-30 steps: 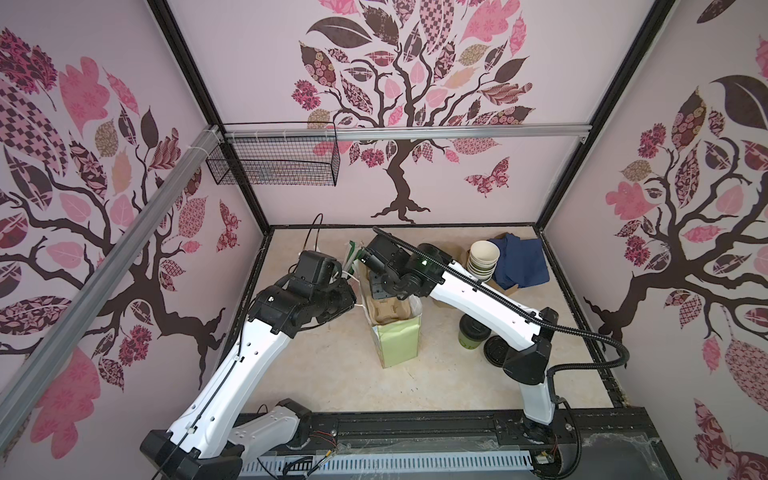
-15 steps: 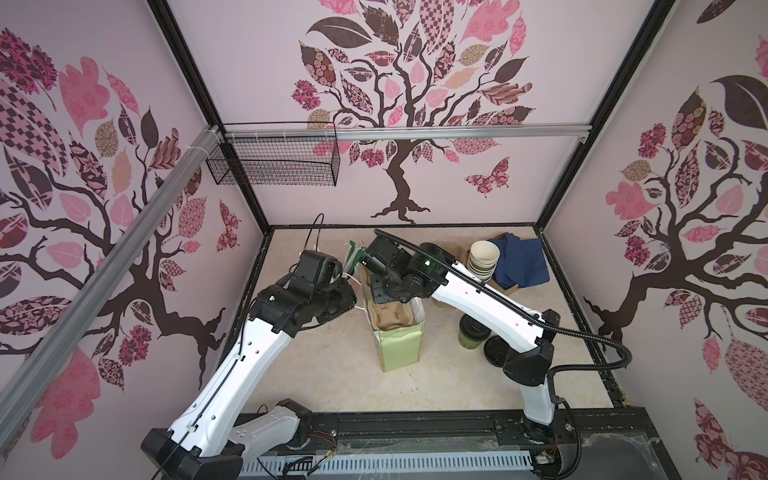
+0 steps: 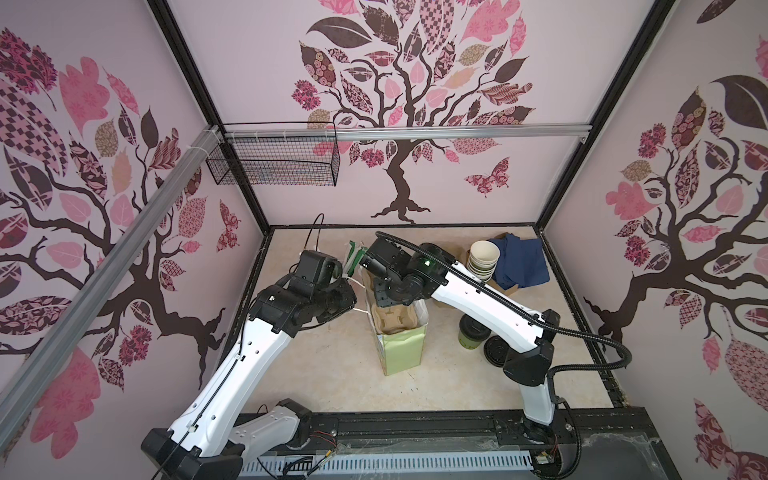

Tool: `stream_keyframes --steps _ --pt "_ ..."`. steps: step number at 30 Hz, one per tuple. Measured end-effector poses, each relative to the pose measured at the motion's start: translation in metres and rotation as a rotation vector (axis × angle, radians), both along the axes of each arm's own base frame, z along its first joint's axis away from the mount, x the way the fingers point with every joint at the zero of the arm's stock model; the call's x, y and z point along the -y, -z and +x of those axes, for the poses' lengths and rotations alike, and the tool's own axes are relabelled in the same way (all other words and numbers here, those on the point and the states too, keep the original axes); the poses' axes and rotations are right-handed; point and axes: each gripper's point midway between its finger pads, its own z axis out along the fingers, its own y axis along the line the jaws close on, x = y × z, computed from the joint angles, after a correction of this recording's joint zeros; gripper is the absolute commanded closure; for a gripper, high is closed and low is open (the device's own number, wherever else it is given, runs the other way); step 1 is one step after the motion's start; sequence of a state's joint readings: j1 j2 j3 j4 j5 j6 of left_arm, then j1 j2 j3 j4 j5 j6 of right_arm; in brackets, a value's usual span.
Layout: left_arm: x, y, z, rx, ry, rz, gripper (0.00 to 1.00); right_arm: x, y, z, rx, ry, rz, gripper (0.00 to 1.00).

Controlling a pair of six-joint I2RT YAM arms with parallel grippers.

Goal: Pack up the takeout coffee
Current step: 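Push the pulp carrier down to the bag bottom with the right gripper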

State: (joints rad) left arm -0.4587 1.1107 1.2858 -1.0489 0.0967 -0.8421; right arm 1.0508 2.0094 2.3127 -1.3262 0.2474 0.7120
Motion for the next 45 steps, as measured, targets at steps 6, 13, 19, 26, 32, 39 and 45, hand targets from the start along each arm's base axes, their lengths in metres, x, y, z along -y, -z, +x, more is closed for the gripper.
stream_keyframes --steps 6,13,19,26,32,39,45 --pt "0.0 0.0 0.0 0.001 0.001 0.0 0.83 -0.001 0.005 -0.002 -0.017 -0.006 -0.007 0.72" --pt "0.0 0.0 0.0 0.001 0.002 -0.001 0.83 -0.002 0.016 -0.003 -0.04 -0.008 -0.036 0.72" --pt "0.001 -0.002 0.001 0.008 0.002 -0.005 0.83 -0.001 0.016 -0.003 -0.044 -0.009 -0.04 0.72" --pt "0.003 -0.004 0.004 0.02 0.004 -0.013 0.83 -0.001 0.022 -0.004 -0.054 -0.012 -0.049 0.72" --pt "0.005 -0.006 0.004 0.028 0.01 -0.025 0.83 -0.004 0.049 -0.004 -0.09 -0.017 -0.105 0.72" --pt "0.004 -0.007 0.002 0.041 0.008 -0.034 0.84 -0.004 0.079 -0.006 -0.13 -0.026 -0.155 0.72" --pt "-0.001 0.002 -0.004 0.027 -0.018 -0.04 0.87 -0.005 0.1 -0.009 -0.162 -0.033 -0.171 0.71"
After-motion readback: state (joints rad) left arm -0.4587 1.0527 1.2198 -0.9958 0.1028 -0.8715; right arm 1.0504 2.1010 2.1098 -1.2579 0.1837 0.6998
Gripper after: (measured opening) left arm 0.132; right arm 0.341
